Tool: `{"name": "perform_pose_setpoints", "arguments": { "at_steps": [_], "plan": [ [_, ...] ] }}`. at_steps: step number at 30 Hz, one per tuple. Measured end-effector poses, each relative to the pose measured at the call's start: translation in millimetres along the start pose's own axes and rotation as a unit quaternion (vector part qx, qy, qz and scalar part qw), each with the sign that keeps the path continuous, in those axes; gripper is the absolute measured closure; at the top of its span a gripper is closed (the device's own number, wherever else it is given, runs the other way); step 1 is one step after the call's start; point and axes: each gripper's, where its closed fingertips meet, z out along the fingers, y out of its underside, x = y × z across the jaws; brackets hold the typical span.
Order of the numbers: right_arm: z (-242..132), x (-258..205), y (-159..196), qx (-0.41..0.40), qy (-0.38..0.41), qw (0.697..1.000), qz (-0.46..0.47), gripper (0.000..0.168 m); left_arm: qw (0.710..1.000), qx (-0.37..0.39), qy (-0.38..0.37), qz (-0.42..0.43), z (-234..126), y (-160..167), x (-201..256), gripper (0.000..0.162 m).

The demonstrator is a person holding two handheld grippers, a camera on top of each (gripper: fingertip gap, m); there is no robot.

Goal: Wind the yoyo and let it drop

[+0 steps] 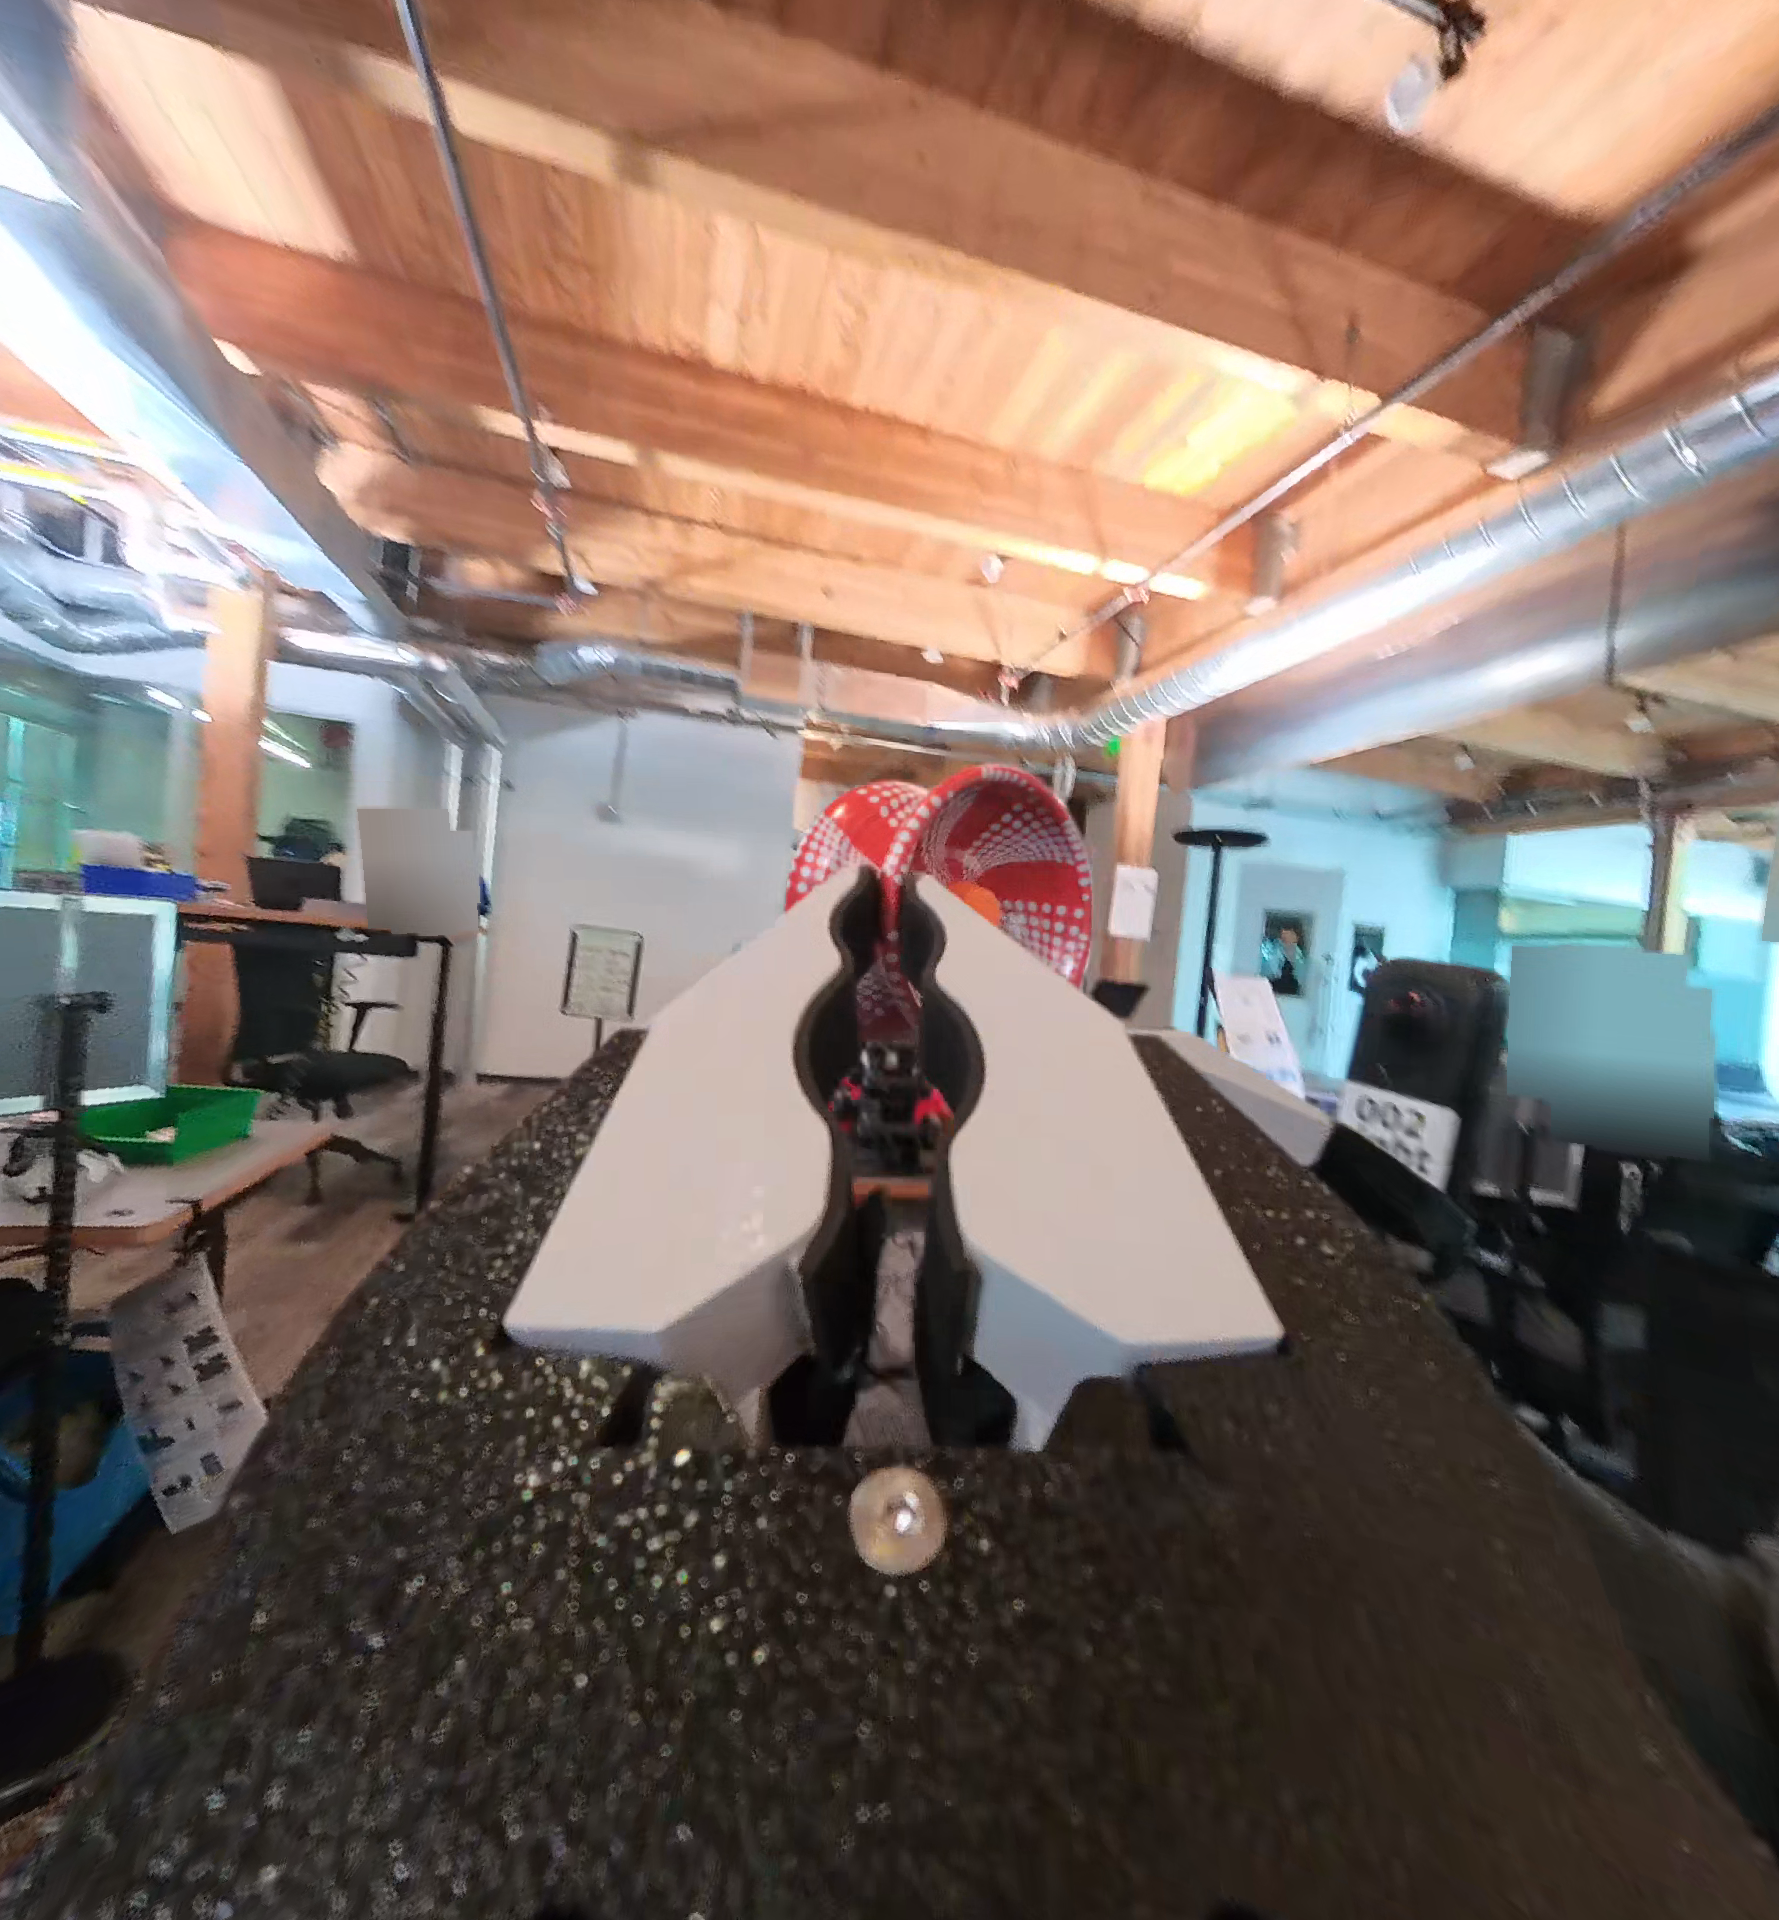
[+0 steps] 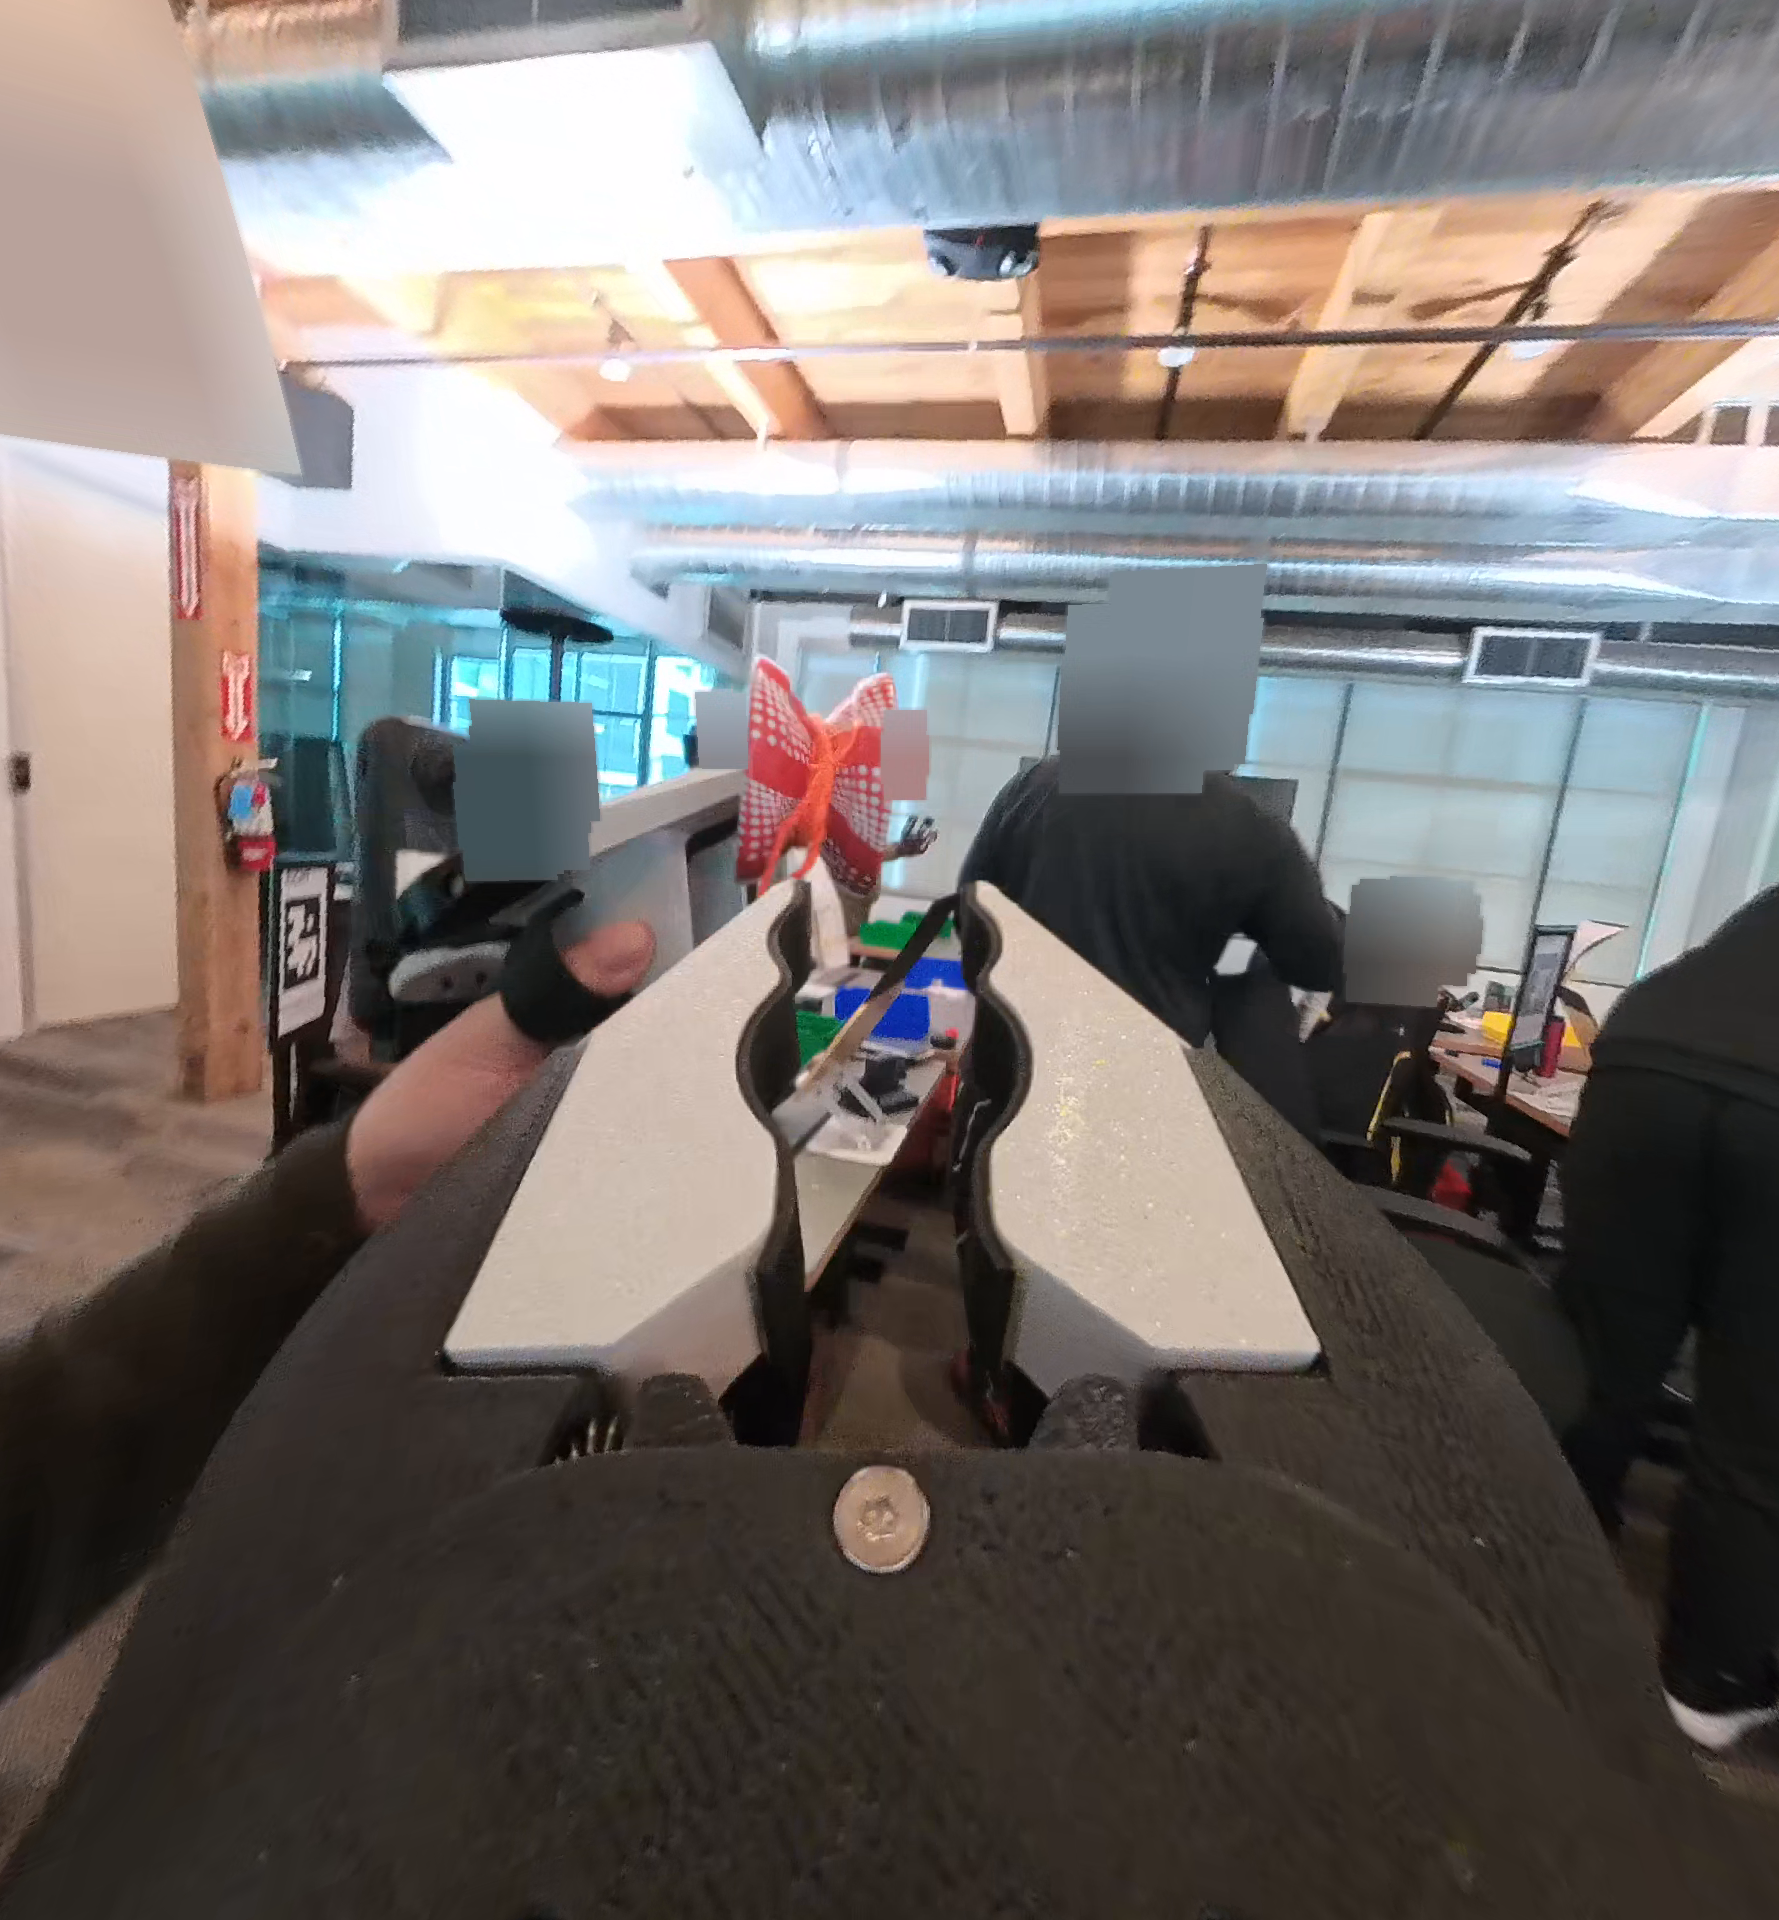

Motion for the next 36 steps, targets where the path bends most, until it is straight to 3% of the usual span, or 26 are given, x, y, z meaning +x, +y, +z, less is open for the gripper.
{"name": "perform_pose_setpoints", "arguments": {
  "at_steps": [1,10,23,31,36],
  "plan": [
    [2,-1,-1,0.008,0.011,1.000,0.004,0.141,1.000,0.009,-0.008,-0.002,0,-2,-3,0.161],
    [21,-10,2,0.035,0.038,0.997,0.064,0.150,0.999,0.028,0.000,-0.040,4,1,-5,0.161],
    [25,-5,13,0.044,-0.025,0.967,0.250,0.155,0.998,0.018,0.020,-0.065,3,16,-5,0.161],
    [17,2,10,0.069,-0.028,0.959,0.273,0.158,0.999,-0.006,0.011,-0.050,6,32,-9,0.161],
    [15,13,16,0.061,-0.030,0.947,0.314,0.156,0.999,-0.030,-0.002,0.013,3,38,-6,0.161]
  ]
}}
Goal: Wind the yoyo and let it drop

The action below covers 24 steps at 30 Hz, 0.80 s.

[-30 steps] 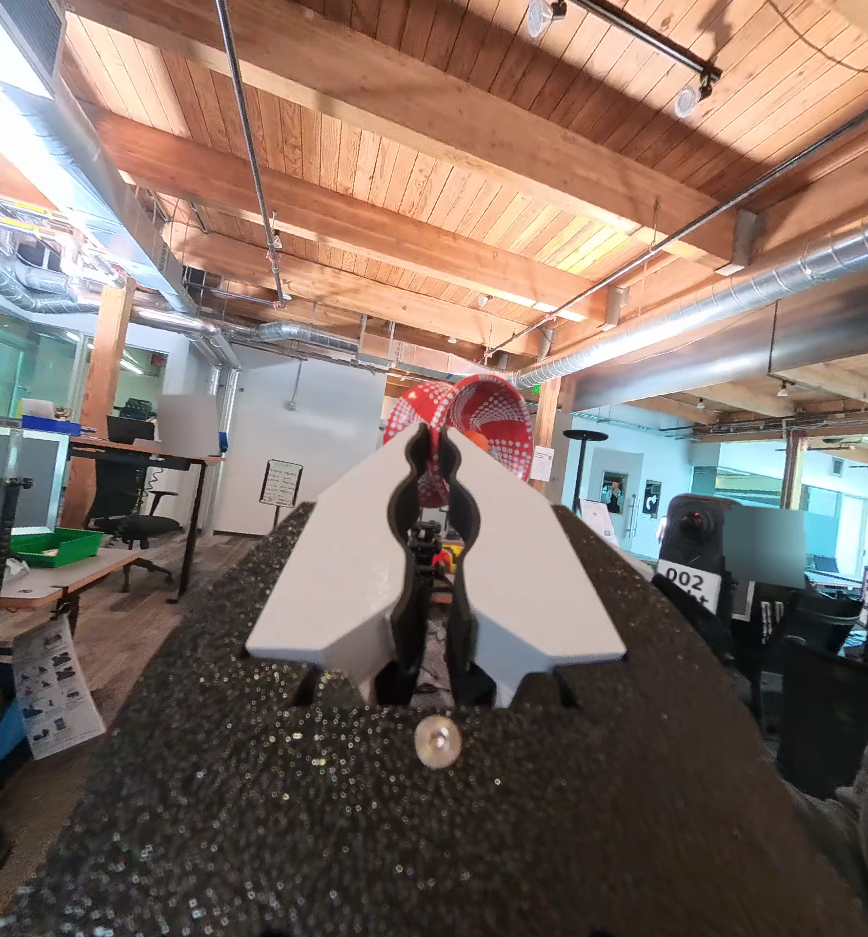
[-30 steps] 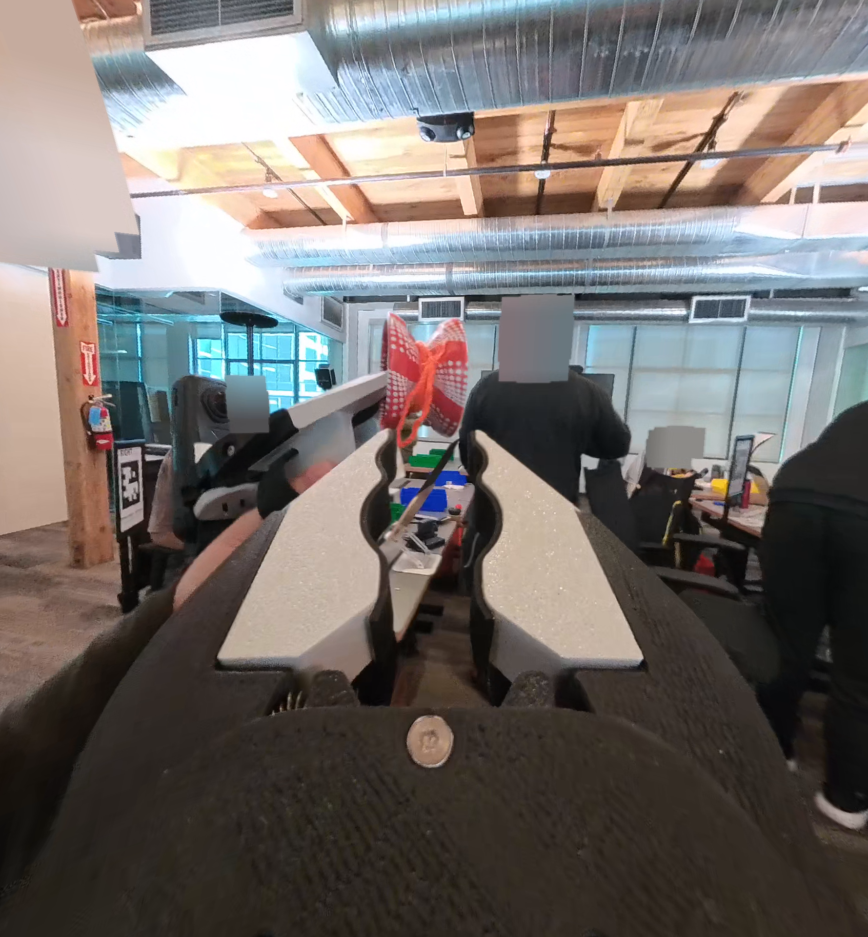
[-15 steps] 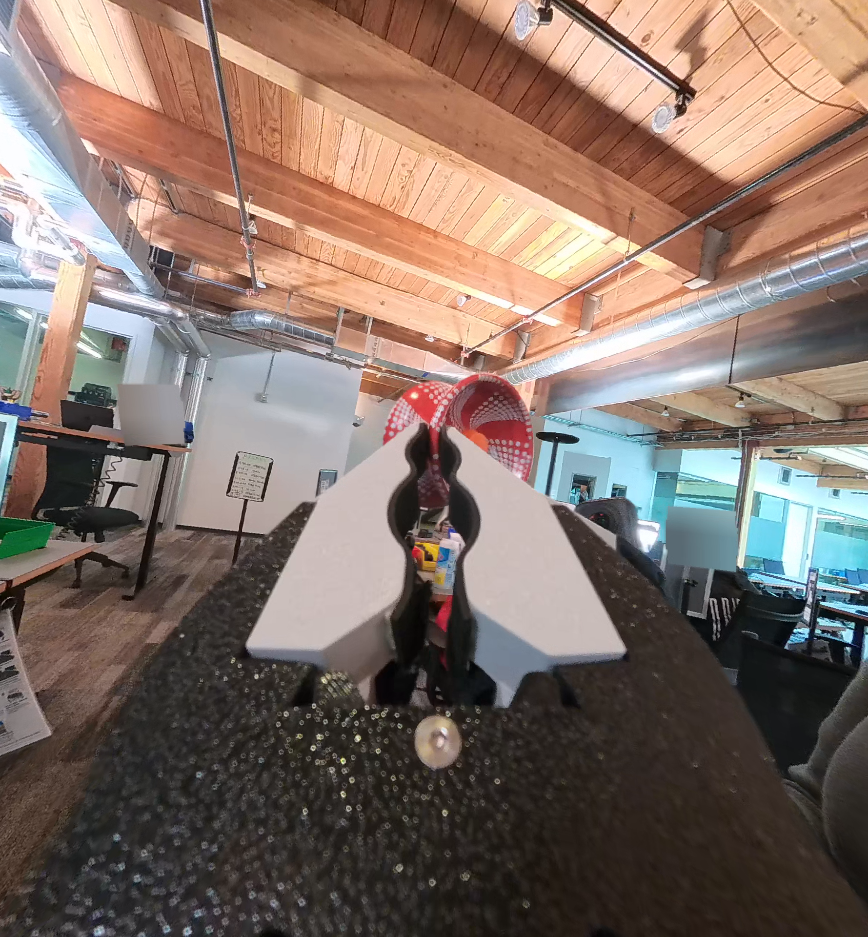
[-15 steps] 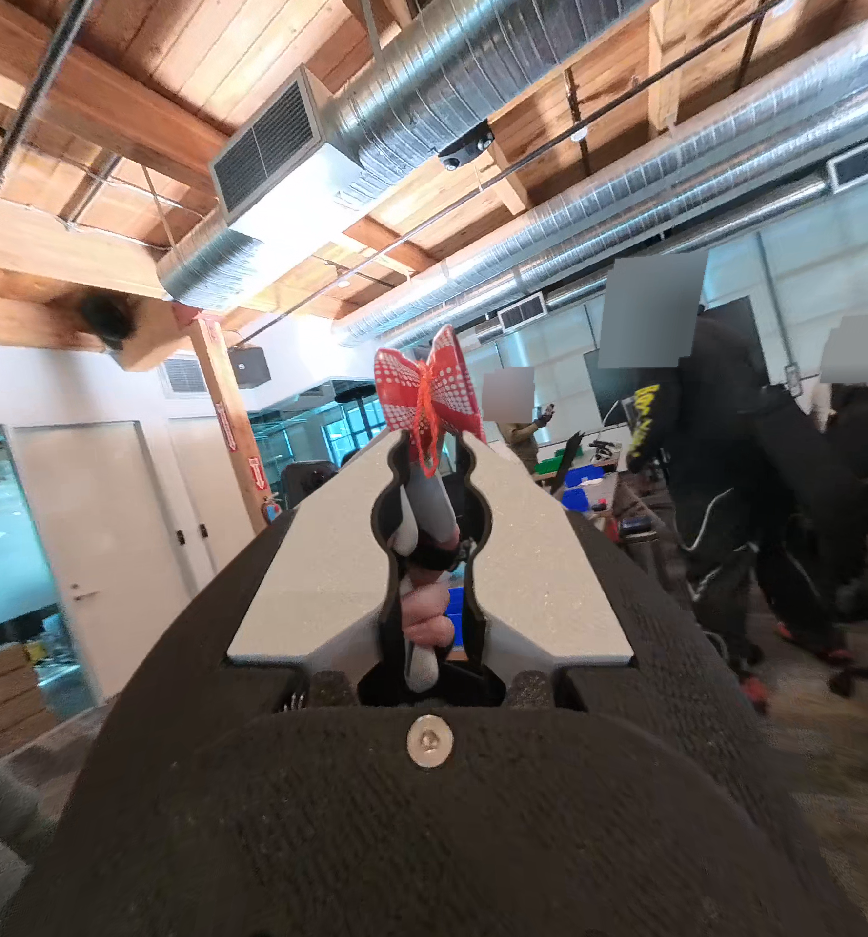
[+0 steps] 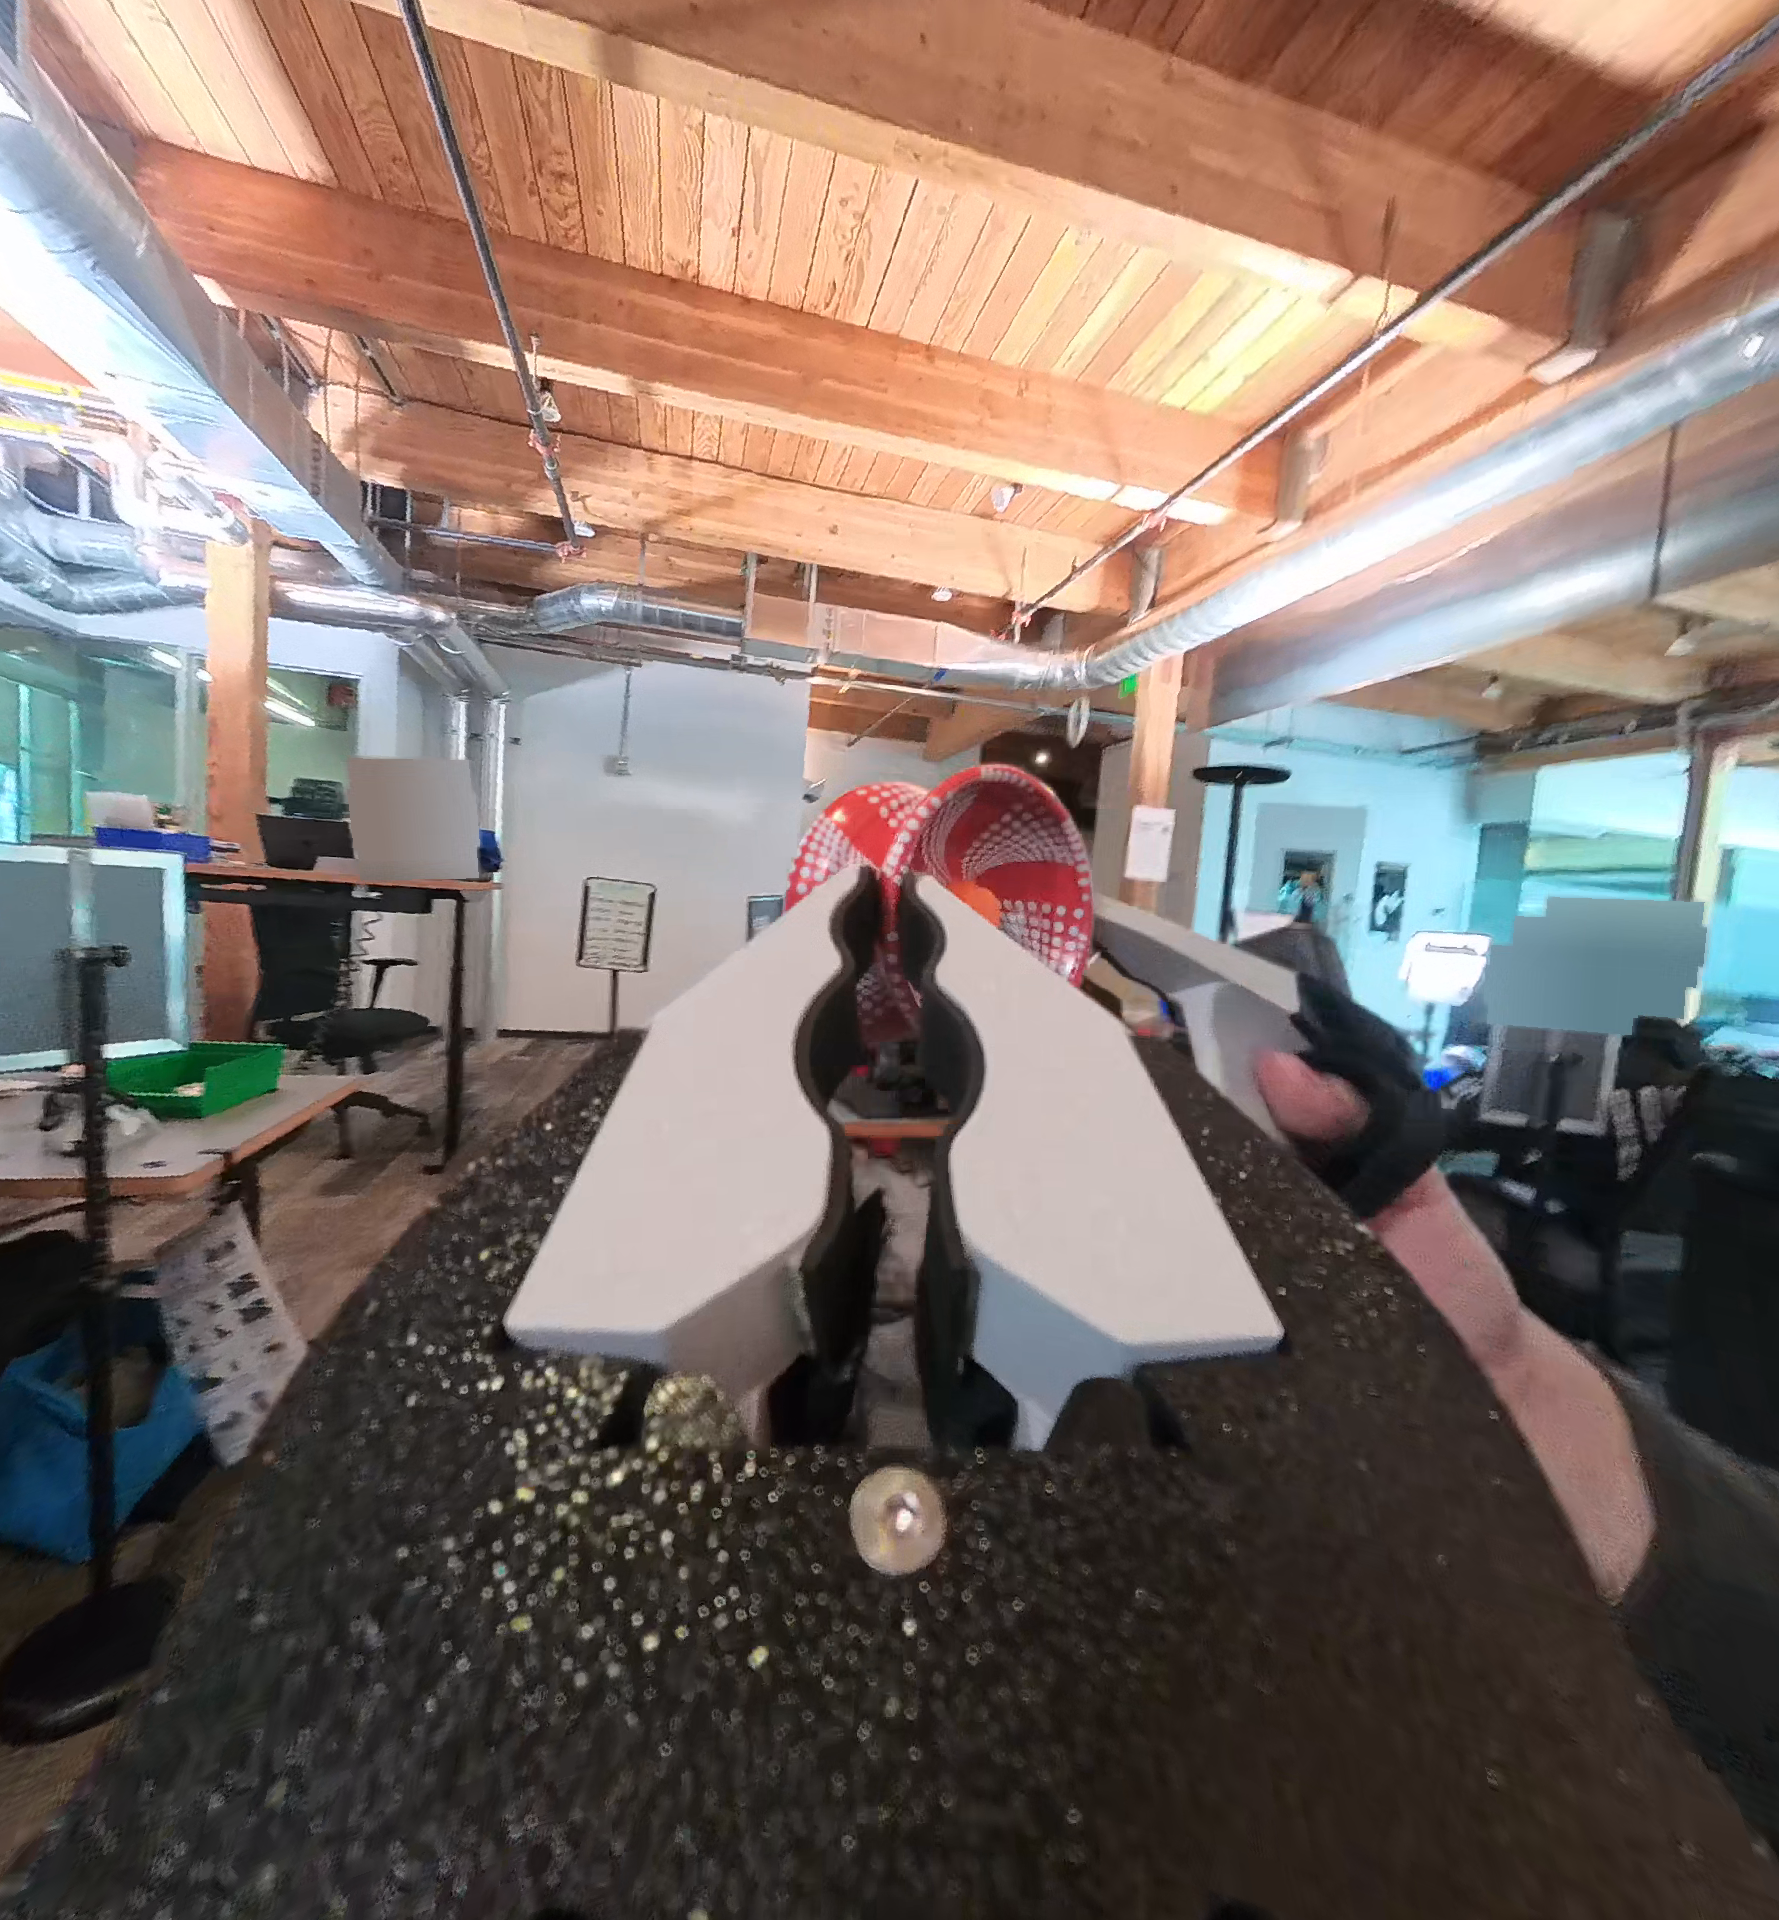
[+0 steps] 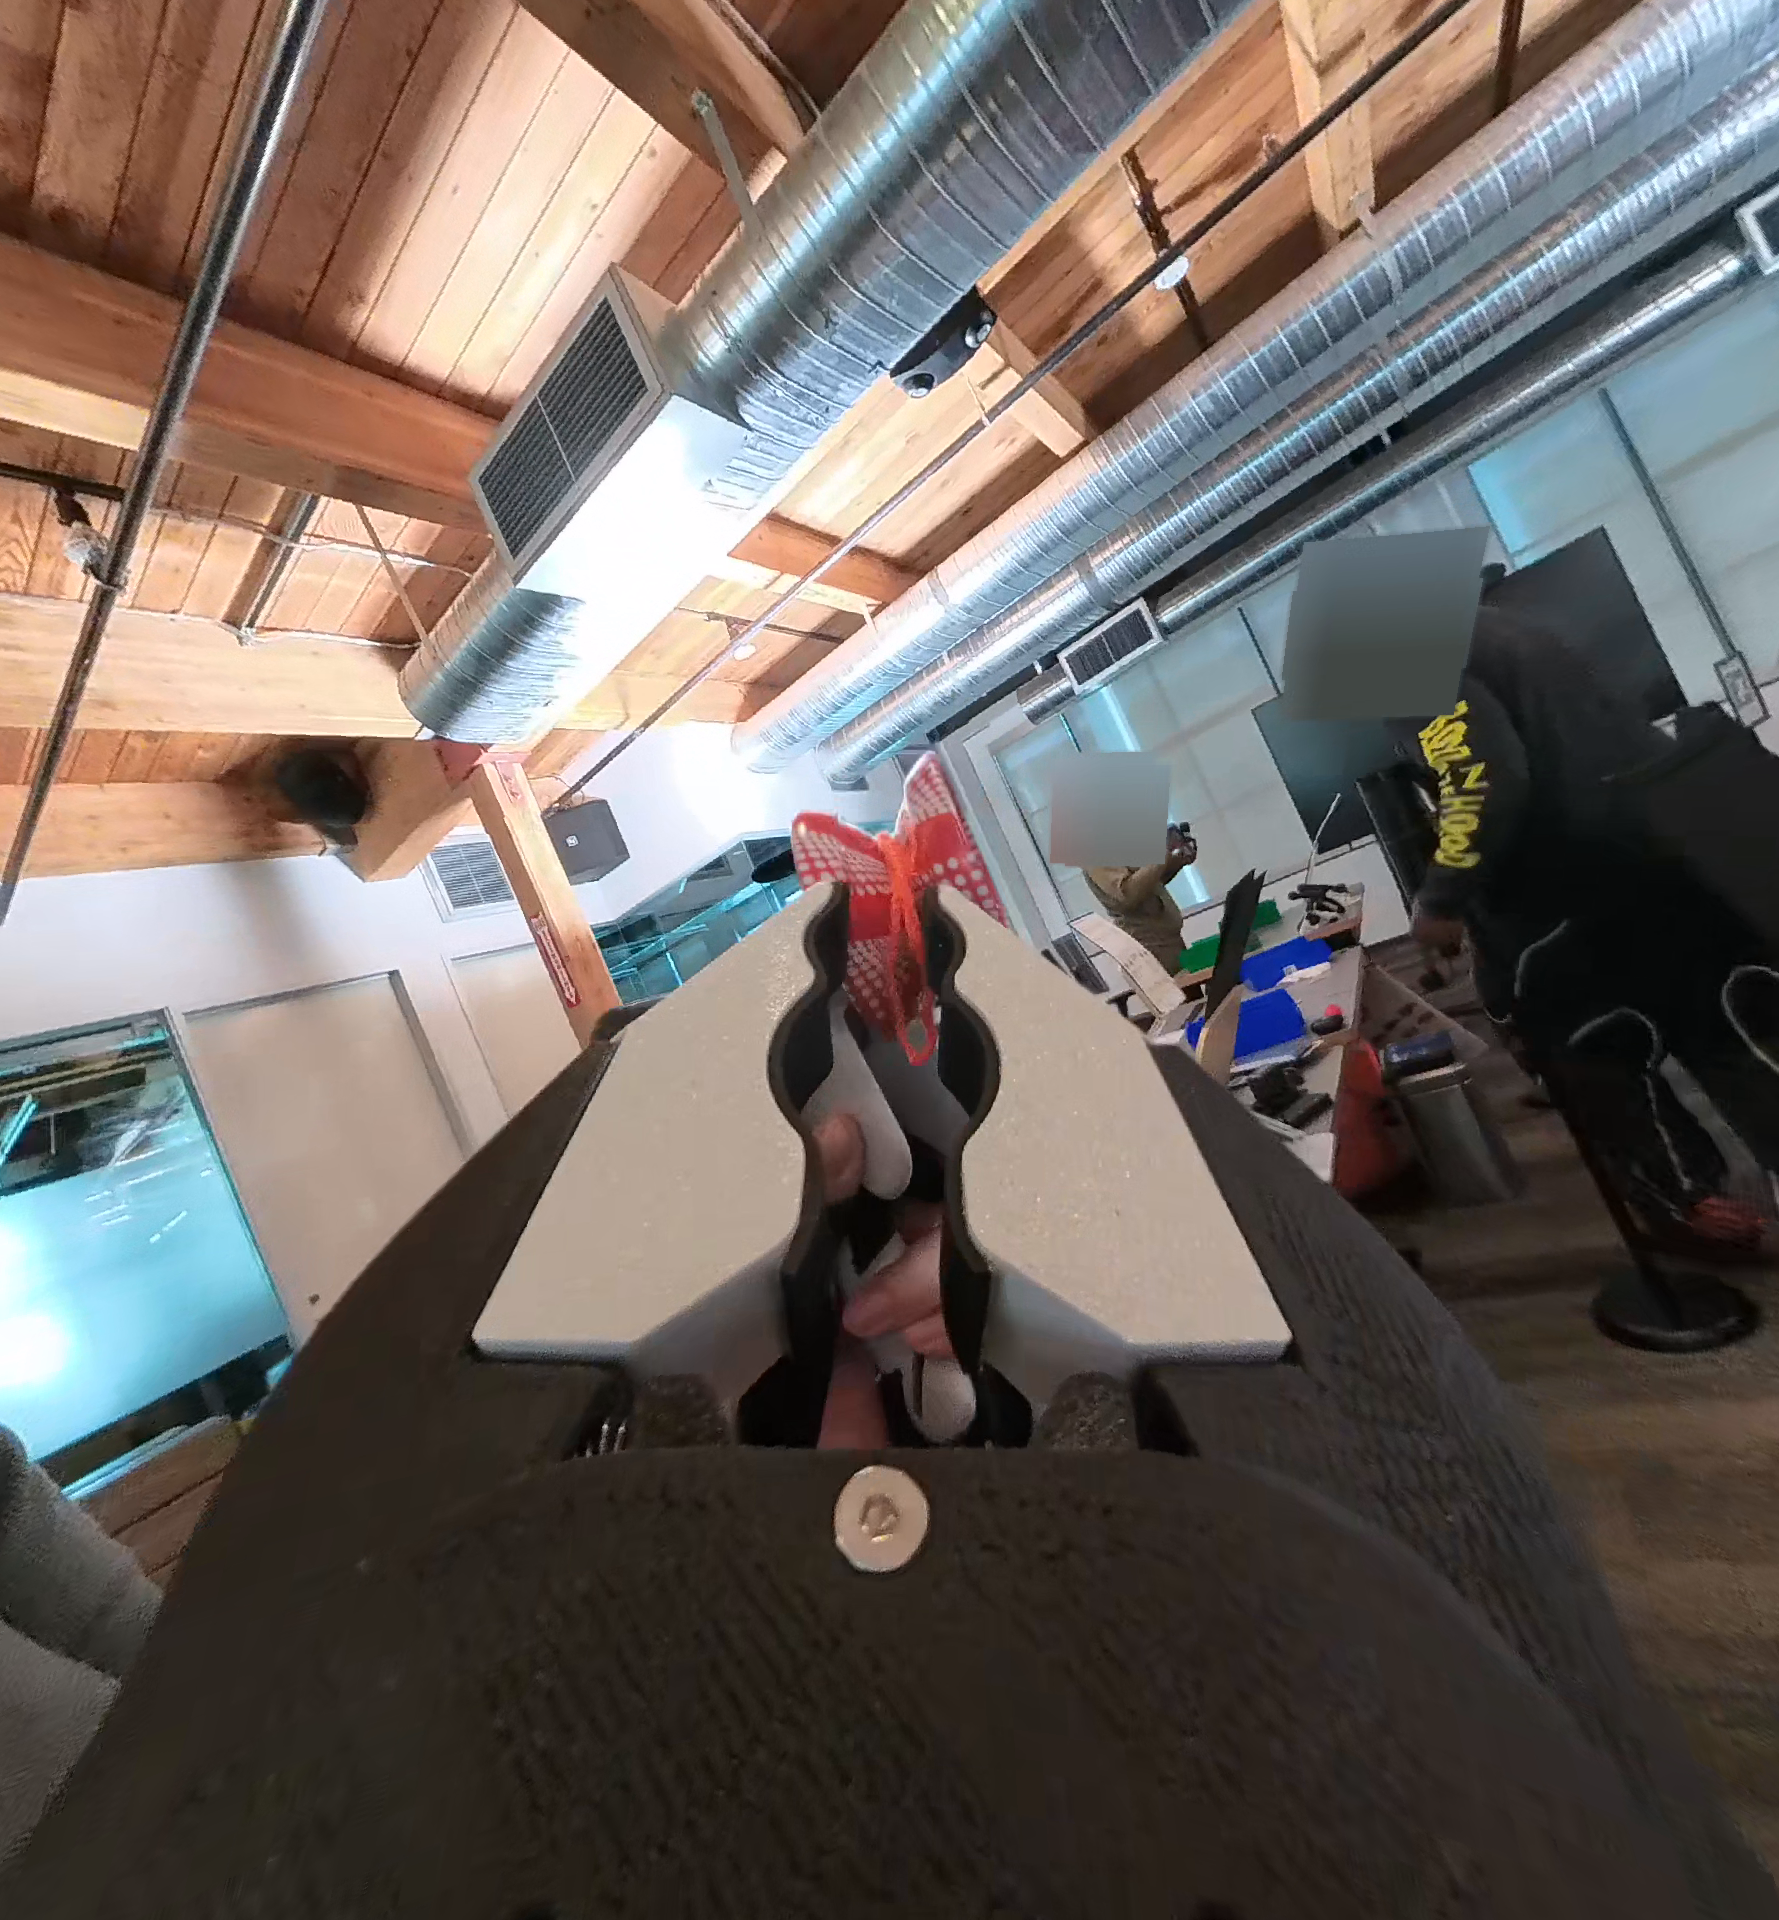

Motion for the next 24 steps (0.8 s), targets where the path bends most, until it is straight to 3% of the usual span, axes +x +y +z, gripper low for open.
{"name": "perform_pose_setpoints", "arguments": {
  "at_steps": [5,12,18,24],
  "plan": [
    [-2,9,6,-0.028,0.006,0.999,0.019,0.168,0.998,-0.026,-0.005,0.053,0,6,2,0.161],
    [-6,18,17,-0.068,-0.007,0.997,0.032,0.168,0.993,-0.054,-0.007,0.104,-2,10,0,0.161],
    [-8,25,12,-0.092,0.060,0.977,-0.183,0.168,0.991,-0.061,-0.020,0.120,-3,14,-9,0.161],
    [24,33,4,-0.133,0.077,0.898,-0.411,0.168,0.984,-0.024,-0.085,0.157,-4,9,-42,0.161]
  ]
}}
